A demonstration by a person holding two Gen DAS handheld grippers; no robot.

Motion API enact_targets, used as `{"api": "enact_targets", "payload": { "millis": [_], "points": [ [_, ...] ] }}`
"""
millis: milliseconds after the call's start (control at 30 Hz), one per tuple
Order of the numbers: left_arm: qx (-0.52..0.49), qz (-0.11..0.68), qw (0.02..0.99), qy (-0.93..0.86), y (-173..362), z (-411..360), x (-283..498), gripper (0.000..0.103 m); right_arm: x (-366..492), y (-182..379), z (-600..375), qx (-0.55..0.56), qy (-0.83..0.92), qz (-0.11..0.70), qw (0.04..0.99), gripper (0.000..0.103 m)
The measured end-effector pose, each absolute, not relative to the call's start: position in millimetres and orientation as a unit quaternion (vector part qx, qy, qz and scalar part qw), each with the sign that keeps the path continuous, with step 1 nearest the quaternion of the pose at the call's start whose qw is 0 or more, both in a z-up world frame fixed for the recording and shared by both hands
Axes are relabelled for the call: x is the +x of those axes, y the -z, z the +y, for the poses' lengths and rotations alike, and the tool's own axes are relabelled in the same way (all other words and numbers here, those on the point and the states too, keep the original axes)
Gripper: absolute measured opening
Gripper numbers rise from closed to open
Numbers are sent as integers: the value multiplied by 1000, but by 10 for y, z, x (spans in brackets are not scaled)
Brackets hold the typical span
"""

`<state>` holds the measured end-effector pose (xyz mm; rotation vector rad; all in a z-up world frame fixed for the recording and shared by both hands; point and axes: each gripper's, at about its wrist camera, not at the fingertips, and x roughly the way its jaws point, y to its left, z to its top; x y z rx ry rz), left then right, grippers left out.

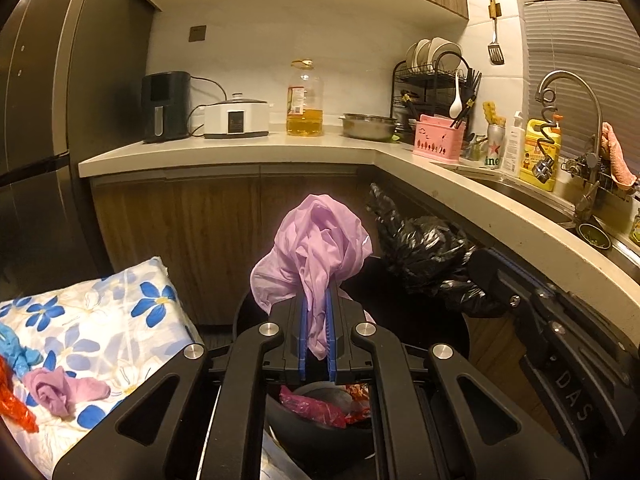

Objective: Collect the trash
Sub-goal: 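Open both tools to drop the glove and black bag into the bin, then move both tools back over the table of trash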

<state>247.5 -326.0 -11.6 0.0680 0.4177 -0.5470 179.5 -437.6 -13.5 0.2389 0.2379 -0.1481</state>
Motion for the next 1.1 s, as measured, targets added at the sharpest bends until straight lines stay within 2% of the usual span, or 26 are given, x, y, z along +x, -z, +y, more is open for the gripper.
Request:
{"api": "enact_targets", "payload": {
  "millis": [167, 233, 300, 367, 433, 533, 633, 767, 900, 1000, 1100],
  "points": [
    [38, 208, 940, 269, 150, -3260, 2523, 13, 1855, 182, -4426, 126, 75, 126, 981, 8],
    [40, 211, 939, 270, 171, -3271, 2532, 26, 1867, 201, -4448, 130, 77, 130, 980, 11],
    [37, 214, 939, 268, 193, -3248, 2551, 31, 1866, 211, -4463, 131, 81, 131, 979, 14],
    [32, 216, 939, 266, 204, -3219, 2569, 42, 1852, 224, -4485, 133, 86, 132, 978, 17],
    [25, 219, 940, 261, 219, -3170, 2579, 50, 1836, 235, -4502, 135, 91, 135, 977, 22],
    [17, 219, 944, 247, 241, -3086, 2569, 66, 1800, 248, -4493, 133, 97, 136, 977, 36],
    [16, 219, 949, 228, 257, -2991, 2532, 76, 1758, 255, -4436, 123, 101, 137, 978, 50],
    [13, 217, 955, 202, 266, -2840, 2449, 86, 1691, 262, -4359, 115, 101, 137, 979, 63],
    [8, 219, 960, 174, 281, -2648, 2358, 89, 1606, 258, -4300, 112, 102, 134, 979, 74],
    [-1, 225, 961, 160, 294, -2497, 2288, 96, 1549, 252, -4240, 114, 101, 135, 979, 76],
    [-11, 225, 963, 146, 295, -2349, 2192, 96, 1494, 250, -4172, 114, 98, 136, 979, 77]
  ]
}}
